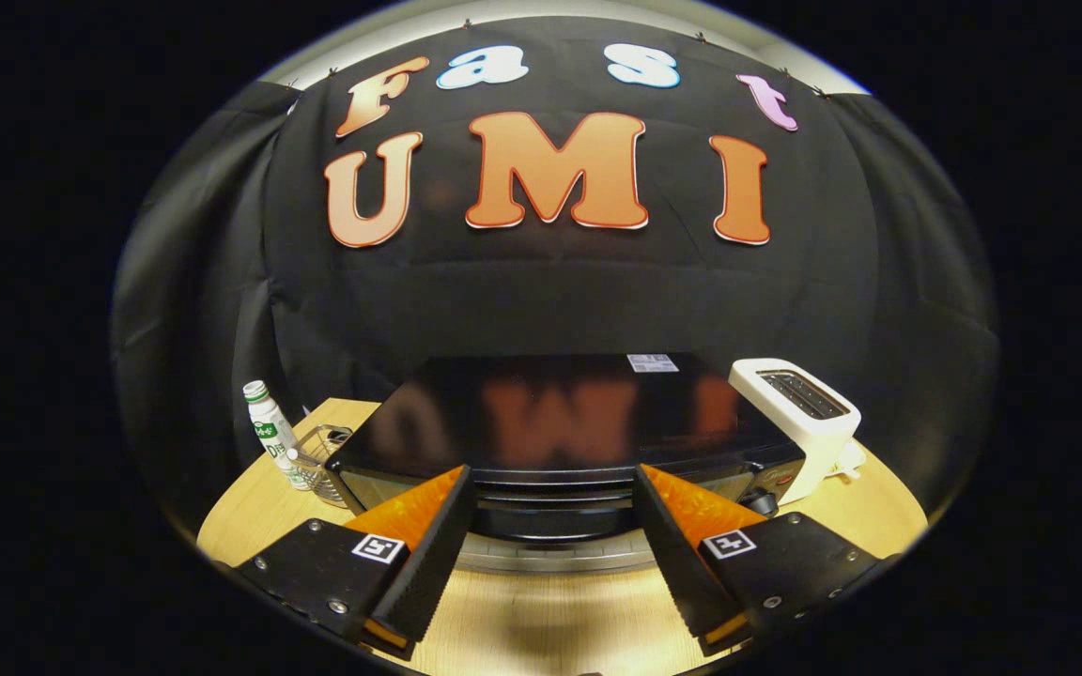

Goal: Open the toaster oven, put the food inside, and close the toaster oven door.

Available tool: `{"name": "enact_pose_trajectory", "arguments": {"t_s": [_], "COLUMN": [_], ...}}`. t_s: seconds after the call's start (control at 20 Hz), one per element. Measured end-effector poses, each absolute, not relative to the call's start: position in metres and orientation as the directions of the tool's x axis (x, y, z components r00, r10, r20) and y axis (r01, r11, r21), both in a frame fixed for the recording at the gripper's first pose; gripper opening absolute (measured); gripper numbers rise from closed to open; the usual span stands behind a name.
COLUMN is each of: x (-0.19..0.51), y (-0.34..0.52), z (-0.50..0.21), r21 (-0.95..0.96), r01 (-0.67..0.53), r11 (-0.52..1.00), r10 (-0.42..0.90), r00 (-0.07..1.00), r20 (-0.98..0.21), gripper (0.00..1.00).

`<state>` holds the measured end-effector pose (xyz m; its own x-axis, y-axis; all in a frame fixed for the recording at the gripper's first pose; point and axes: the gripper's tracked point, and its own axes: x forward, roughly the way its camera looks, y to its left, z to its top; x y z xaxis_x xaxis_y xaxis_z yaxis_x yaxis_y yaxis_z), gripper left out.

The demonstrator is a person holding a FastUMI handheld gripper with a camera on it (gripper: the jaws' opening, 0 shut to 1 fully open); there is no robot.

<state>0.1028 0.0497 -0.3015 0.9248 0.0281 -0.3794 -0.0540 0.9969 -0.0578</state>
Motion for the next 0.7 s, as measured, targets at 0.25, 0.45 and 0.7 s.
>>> {"name": "enact_pose_trajectory", "arguments": {"t_s": [0.25,0.45,0.7], "x": [0.065,0.026,-0.021], "y": [0.045,0.039,0.030], "z": [-0.308,-0.328,-0.367], "r21": [-0.046,-0.038,-0.036], "r01": [-0.067,-0.078,-0.086], "r11": [0.997,0.996,0.996], "r10": [0.043,0.052,0.054], "r00": [0.914,0.889,0.852], "r20": [-0.404,-0.455,-0.521], "gripper": [0.99,0.99,0.98]}}
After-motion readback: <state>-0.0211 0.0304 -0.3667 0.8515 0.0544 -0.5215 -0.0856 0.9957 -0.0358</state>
